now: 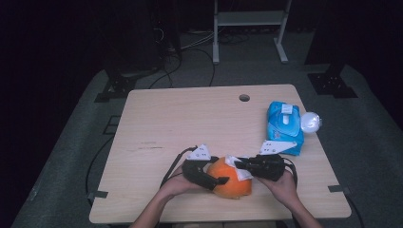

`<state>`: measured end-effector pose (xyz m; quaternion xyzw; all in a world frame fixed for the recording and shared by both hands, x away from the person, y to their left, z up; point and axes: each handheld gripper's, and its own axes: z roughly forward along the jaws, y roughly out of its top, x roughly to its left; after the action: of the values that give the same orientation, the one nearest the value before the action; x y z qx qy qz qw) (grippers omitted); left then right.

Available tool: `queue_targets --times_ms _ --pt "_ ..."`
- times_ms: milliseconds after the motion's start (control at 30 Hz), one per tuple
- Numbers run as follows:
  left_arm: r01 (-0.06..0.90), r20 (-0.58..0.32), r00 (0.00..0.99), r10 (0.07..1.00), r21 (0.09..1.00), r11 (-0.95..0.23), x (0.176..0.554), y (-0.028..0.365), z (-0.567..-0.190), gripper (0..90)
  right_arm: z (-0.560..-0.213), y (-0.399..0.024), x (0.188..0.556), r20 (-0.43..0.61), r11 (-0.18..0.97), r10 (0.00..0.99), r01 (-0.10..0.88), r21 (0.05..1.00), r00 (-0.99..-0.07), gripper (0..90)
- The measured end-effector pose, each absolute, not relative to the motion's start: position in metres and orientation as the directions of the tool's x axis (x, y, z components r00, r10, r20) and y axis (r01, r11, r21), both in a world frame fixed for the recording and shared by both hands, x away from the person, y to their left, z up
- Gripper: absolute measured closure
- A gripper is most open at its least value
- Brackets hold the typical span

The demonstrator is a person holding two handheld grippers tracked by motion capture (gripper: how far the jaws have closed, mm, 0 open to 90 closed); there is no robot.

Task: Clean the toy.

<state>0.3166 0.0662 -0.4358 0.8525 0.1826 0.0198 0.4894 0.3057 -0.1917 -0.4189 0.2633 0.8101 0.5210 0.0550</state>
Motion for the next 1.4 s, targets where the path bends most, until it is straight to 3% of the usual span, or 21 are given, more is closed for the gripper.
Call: queue_targets --times_ms 200,467,567,667,933,1100,1400 --pt "0.285 -0.121 0.933 0.34 0.824 -0.49 0.311 0.063 -0.431 19.2 -0.417 -0.18 0.302 0.178 0.321 0.452 0.346 0.882 -0.874 81.0" --pt "0.261 -0.153 0.959 0.237 0.8 -0.54 0.312 0.073 -0.422 20.6 -0.421 -0.185 0.306 0.181 0.324 0.463 0.356 0.877 -0.868 81.1" --pt "0.275 -0.152 0.951 0.27 0.816 -0.508 0.315 0.075 -0.424 20.9 -0.422 -0.186 0.307 0.183 0.318 0.471 0.36 0.877 -0.863 81.1" --pt "0.291 -0.156 0.942 0.296 0.817 -0.497 0.317 0.071 -0.431 14.3 -0.42 -0.183 0.307 0.189 0.311 0.476 0.365 0.878 -0.859 81.1" --pt "0.269 -0.139 0.949 0.284 0.826 -0.495 0.315 0.071 -0.431 17.7 -0.417 -0.183 0.303 0.178 0.318 0.468 0.353 0.88 -0.866 81.1" --pt "0.314 -0.181 0.935 0.304 0.821 -0.476 0.319 0.073 -0.433 10.2 -0.422 -0.202 0.312 0.187 0.304 0.53 0.392 0.868 -0.827 81.1" --pt "0.237 -0.097 0.952 0.289 0.831 -0.504 0.312 0.068 -0.428 29.3 -0.41 -0.187 0.303 0.206 0.267 0.462 0.357 0.895 -0.862 81.2"
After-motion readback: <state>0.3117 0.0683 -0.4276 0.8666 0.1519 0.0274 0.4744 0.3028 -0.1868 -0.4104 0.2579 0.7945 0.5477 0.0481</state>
